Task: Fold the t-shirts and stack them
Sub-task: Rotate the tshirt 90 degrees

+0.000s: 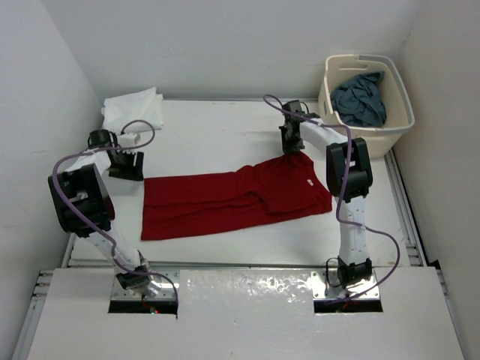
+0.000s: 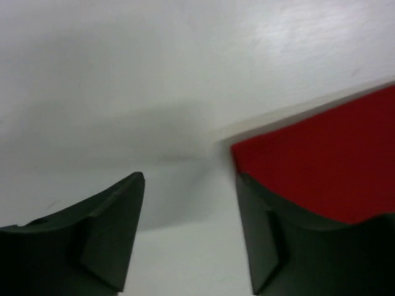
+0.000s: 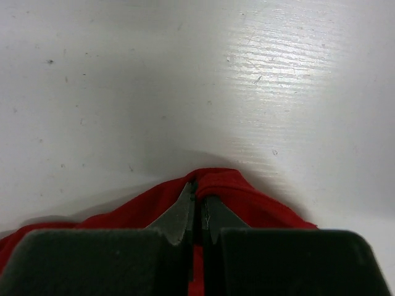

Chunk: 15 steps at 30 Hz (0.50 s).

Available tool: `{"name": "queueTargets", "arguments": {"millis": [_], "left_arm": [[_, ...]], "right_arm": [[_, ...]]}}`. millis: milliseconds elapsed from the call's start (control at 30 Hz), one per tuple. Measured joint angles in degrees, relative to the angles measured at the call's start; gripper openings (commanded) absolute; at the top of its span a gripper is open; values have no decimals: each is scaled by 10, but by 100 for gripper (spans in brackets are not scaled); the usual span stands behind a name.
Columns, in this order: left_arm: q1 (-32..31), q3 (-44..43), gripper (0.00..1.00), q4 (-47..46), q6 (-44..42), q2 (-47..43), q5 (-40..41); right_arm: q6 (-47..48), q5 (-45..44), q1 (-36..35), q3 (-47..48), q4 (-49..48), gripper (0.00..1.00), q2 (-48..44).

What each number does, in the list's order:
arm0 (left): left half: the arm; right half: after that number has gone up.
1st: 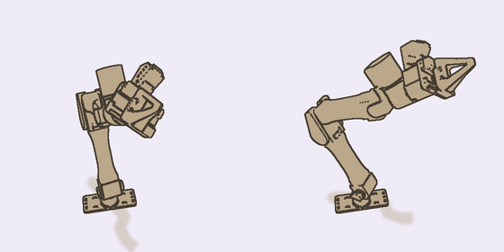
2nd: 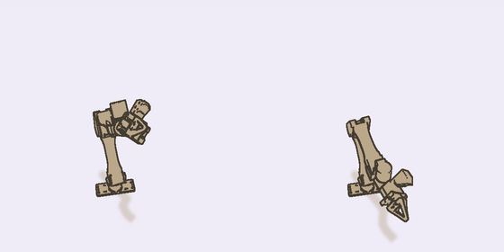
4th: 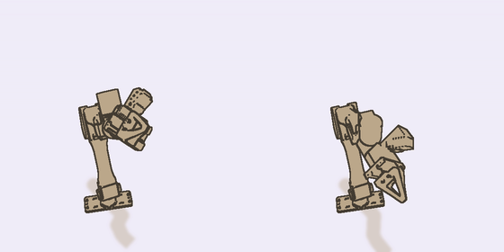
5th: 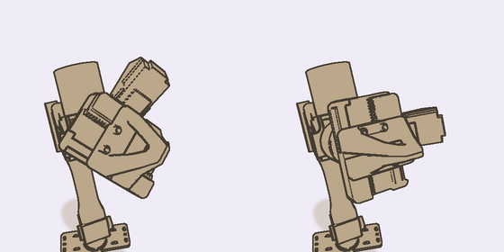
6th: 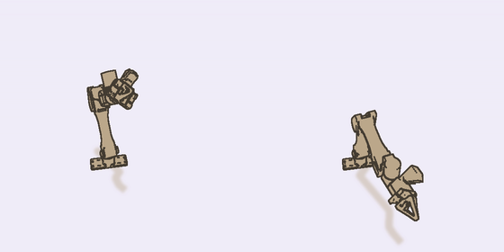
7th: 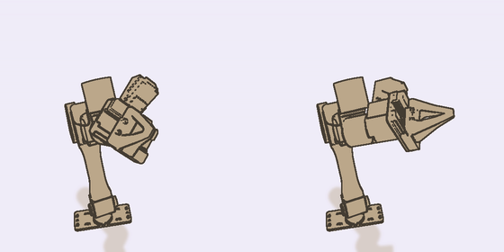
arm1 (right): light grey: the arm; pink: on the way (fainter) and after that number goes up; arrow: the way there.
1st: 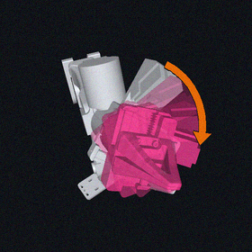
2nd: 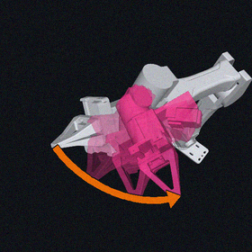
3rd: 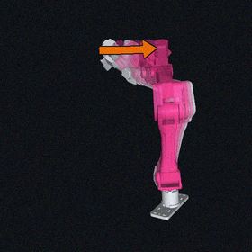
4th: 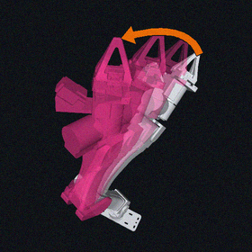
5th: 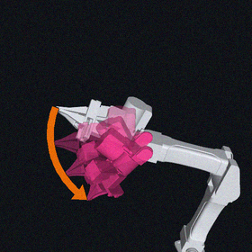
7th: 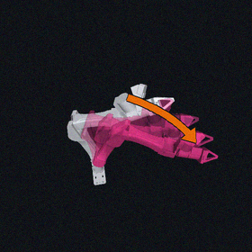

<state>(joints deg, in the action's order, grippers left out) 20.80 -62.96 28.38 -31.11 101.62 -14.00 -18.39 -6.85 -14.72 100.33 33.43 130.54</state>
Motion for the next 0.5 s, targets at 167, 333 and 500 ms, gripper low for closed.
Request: {"name": "queueTargets", "arguments": {"millis": [167,333,500], "left_arm": [[-30,-47,82,14,-24,0,-73],[-72,-43,81,20,-58,37,-70],[-73,-31,64,20,-78,50,-59]], "right_arm": [[-2,7,3,3,0,0,8],[-2,7,4,5,1,0,8],[-2,6,4,9,4,0,9]]}}
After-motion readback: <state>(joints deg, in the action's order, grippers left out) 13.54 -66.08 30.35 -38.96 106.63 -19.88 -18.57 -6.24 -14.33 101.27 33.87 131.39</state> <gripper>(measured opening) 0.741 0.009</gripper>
